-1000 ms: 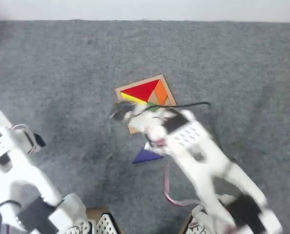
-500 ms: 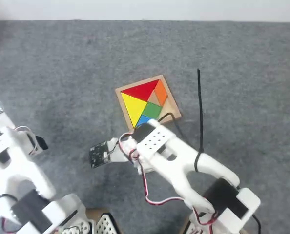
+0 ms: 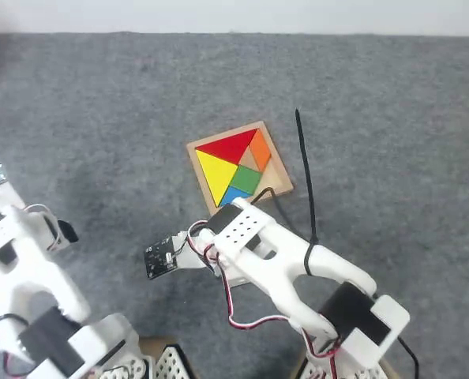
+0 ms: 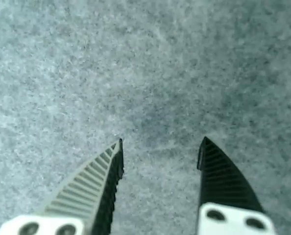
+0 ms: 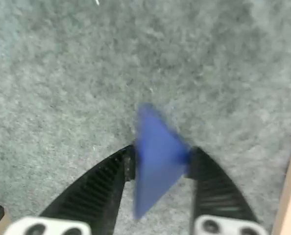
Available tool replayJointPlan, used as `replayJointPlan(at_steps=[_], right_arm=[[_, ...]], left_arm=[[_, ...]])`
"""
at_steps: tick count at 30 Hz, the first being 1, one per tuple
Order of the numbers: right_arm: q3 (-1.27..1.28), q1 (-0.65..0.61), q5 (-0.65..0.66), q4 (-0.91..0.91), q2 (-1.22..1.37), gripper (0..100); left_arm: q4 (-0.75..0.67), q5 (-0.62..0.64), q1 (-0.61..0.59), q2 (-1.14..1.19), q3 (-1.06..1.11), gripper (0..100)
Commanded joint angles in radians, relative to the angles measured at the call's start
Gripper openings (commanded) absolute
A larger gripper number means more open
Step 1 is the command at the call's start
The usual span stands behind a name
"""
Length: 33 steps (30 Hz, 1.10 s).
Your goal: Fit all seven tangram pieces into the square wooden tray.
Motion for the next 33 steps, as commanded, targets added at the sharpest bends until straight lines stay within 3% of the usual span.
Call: replayJointPlan(at_steps=[1,15,17,20,29,33], right_arm=[[-0.002,-0.001,-0.011,0.005,0.018,17.3],[-0.002,0.085,-0.008,0.007,0.033,19.3],[-0.002,0.097,-0.009,0.013,0.030,15.9],[-0.012,0.120,-0.009,0.015,0.025,0.8],[-0.267,0.348,-0.218,0.108,0.033,0.8],[-0.344,0.400,-0.137,0.156,0.033,0.8]], left_arm=[[-0.008,-0.009,0.003,-0.006,-0.008,24],[-0.006,-0.009,0.005,-0.006,-0.008,24],[-0.005,-0.009,0.008,-0.006,-0.008,24],[0.015,-0.009,0.008,-0.006,-0.015,24],[0.018,-0.011,0.008,-0.006,-0.015,24],[0.020,-0.011,0.008,-0.006,-0.015,24]])
